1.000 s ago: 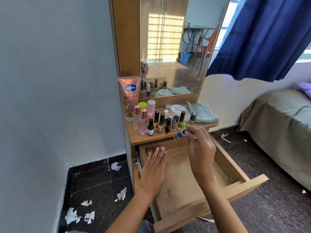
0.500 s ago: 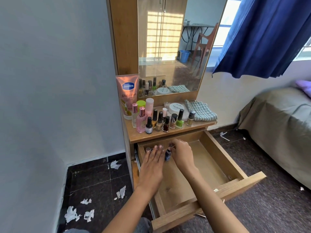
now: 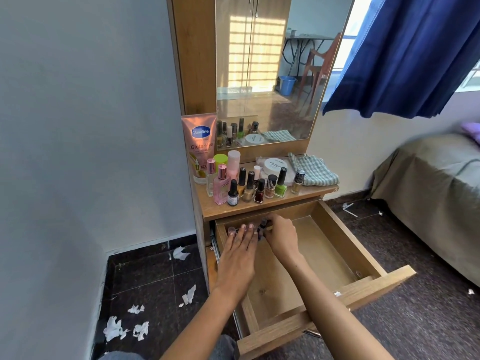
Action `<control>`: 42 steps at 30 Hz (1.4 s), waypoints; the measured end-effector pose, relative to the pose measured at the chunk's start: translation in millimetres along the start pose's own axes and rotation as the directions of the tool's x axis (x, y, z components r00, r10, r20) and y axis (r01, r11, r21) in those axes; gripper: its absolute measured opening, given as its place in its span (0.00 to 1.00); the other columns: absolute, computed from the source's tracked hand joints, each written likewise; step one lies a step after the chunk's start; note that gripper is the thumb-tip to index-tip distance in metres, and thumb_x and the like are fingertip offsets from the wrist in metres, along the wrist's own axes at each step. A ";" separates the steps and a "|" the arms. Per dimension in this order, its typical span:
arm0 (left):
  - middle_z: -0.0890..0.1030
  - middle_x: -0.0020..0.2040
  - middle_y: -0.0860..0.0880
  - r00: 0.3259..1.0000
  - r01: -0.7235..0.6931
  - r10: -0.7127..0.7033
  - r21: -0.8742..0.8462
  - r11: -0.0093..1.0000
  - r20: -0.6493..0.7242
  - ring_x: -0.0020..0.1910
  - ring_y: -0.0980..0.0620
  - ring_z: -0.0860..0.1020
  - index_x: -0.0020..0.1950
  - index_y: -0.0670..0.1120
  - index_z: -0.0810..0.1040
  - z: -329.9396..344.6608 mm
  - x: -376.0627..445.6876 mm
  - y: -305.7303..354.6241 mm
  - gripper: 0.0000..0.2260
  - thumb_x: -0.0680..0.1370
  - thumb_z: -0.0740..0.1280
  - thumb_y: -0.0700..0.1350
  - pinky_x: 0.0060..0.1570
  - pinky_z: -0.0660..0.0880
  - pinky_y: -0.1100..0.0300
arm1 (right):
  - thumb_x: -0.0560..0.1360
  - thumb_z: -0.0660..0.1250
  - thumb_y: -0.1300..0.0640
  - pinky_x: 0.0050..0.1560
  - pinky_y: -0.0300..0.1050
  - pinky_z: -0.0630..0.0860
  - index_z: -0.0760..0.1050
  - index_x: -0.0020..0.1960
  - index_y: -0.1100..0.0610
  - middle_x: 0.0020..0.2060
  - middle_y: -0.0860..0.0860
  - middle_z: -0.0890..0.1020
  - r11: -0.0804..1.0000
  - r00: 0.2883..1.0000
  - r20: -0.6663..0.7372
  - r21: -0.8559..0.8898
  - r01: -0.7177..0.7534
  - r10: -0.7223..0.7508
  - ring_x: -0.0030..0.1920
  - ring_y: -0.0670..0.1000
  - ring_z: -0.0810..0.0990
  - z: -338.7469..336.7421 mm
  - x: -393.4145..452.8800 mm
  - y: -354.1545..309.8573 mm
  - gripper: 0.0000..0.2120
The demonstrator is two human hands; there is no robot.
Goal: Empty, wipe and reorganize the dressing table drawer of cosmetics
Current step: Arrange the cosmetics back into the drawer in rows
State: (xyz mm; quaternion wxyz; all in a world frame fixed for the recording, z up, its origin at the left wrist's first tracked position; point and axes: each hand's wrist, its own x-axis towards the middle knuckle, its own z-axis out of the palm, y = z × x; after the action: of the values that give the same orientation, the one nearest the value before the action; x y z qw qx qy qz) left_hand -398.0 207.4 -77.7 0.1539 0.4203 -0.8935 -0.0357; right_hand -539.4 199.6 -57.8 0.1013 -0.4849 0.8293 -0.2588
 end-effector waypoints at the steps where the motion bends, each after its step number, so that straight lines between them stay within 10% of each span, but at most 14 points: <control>1: 0.68 0.71 0.46 1.000 -0.001 0.001 0.003 1.000 0.006 0.72 0.51 0.60 0.70 0.43 0.69 1.3 -0.2 -0.6 0.28 0.72 0.47 0.38 0.69 0.53 0.44 | 0.74 0.67 0.63 0.49 0.51 0.80 0.79 0.54 0.55 0.49 0.55 0.85 1.000 1.000 -0.004 0.025 0.003 -0.003 0.51 0.58 0.83 0.8 0.2 0.6 0.11; 12: 0.67 0.72 0.45 0.998 -0.042 0.042 0.022 0.999 -0.039 0.73 0.50 0.59 0.71 0.43 0.69 1.6 -1.7 -0.1 0.27 0.73 0.48 0.37 0.71 0.53 0.47 | 0.72 0.71 0.64 0.52 0.49 0.80 0.81 0.56 0.57 0.50 0.55 0.85 0.995 0.997 0.048 0.076 0.059 -0.063 0.51 0.55 0.83 8.6 -0.6 1.2 0.14; 16: 0.65 0.73 0.43 0.993 -0.077 0.080 0.032 0.996 -0.086 0.73 0.48 0.57 0.72 0.42 0.65 -4.8 -3.3 0.4 0.29 0.71 0.65 0.33 0.70 0.53 0.46 | 0.72 0.70 0.64 0.53 0.50 0.80 0.79 0.60 0.54 0.53 0.51 0.84 1.000 0.998 0.054 0.014 0.018 -0.019 0.52 0.52 0.83 -2.4 -3.6 1.3 0.18; 23: 0.75 0.60 0.43 0.862 0.035 -0.110 -0.159 0.987 -0.494 0.57 0.46 0.73 0.68 0.40 0.70 -46.4 -5.4 -16.0 0.19 0.77 0.62 0.37 0.56 0.72 0.53 | 0.74 0.69 0.61 0.44 0.37 0.77 0.81 0.54 0.51 0.46 0.45 0.84 0.989 0.993 -0.109 0.128 0.068 -0.055 0.42 0.43 0.81 -20.2 -43.4 -9.4 0.10; 35: 0.48 0.76 0.36 0.897 0.189 -0.088 0.196 0.962 -0.432 0.75 0.36 0.47 0.77 0.51 0.55 -68.2 48.3 -34.2 0.35 0.75 0.70 0.49 0.67 0.47 0.38 | 0.75 0.69 0.55 0.42 0.44 0.81 0.80 0.54 0.49 0.45 0.43 0.85 0.947 0.971 -0.171 0.248 0.204 -0.165 0.41 0.42 0.83 -4.6 -53.7 -9.3 0.08; 42: 0.70 0.67 0.43 0.786 0.033 0.092 0.191 0.981 -0.611 0.65 0.43 0.66 0.61 0.46 0.77 -73.2 52.8 -37.1 0.20 0.69 0.74 0.44 0.57 0.61 0.50 | 0.75 0.71 0.57 0.41 0.30 0.75 0.82 0.52 0.51 0.44 0.43 0.84 0.921 0.948 -0.238 0.276 0.276 -0.213 0.41 0.40 0.81 -7.4 -55.0 -12.6 0.06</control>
State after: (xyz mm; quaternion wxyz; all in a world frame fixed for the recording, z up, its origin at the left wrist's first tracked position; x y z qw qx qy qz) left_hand -379.9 148.1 -2.3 0.3968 0.4074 -0.7999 0.1917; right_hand -505.0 244.2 -49.5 0.0568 -0.5346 0.7176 -0.4428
